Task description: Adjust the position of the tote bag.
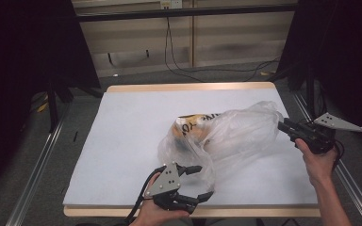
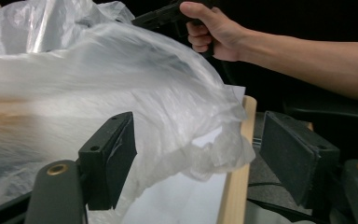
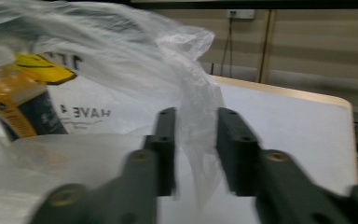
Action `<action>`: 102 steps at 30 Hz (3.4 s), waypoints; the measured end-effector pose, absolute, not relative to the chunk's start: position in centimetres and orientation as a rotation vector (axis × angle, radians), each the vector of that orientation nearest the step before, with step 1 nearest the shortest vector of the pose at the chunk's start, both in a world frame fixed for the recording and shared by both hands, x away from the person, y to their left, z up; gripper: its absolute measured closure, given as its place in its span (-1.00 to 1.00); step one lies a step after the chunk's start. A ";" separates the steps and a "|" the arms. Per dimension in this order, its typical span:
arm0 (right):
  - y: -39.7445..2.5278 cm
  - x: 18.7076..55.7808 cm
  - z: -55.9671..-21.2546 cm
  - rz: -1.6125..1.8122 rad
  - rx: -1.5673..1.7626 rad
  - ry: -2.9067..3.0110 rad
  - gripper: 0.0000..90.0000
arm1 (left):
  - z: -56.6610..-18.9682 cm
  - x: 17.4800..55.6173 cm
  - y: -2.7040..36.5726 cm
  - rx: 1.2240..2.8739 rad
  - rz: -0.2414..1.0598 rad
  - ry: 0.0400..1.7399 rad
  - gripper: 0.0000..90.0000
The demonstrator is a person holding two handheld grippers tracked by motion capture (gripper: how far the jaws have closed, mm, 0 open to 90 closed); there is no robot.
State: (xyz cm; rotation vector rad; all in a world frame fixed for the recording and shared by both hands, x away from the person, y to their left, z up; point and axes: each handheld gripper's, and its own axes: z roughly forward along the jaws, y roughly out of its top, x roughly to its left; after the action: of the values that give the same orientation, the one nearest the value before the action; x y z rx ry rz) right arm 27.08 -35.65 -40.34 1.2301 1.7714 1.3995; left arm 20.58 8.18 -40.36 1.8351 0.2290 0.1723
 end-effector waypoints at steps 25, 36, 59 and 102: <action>-34.3 26.5 -40.2 1.463 1.160 1.876 1.00 | -41.3 21.3 8.1 1.889 -0.011 0.176 0.99; -34.4 26.4 -40.2 1.476 1.144 1.870 1.00 | -41.7 20.5 6.8 1.940 0.065 0.163 0.40; -34.4 26.3 -40.1 1.484 1.128 1.884 1.00 | -41.9 21.2 5.1 1.991 0.117 0.146 1.00; -32.3 25.8 -33.7 1.627 0.936 1.865 1.00 | -32.3 25.0 17.3 1.677 0.265 0.248 1.00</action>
State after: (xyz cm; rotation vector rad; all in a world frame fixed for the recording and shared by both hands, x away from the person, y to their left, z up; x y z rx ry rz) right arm 25.81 -32.32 -33.70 0.9357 1.8648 1.6271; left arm 24.99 17.26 -32.27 1.6771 0.2475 0.2650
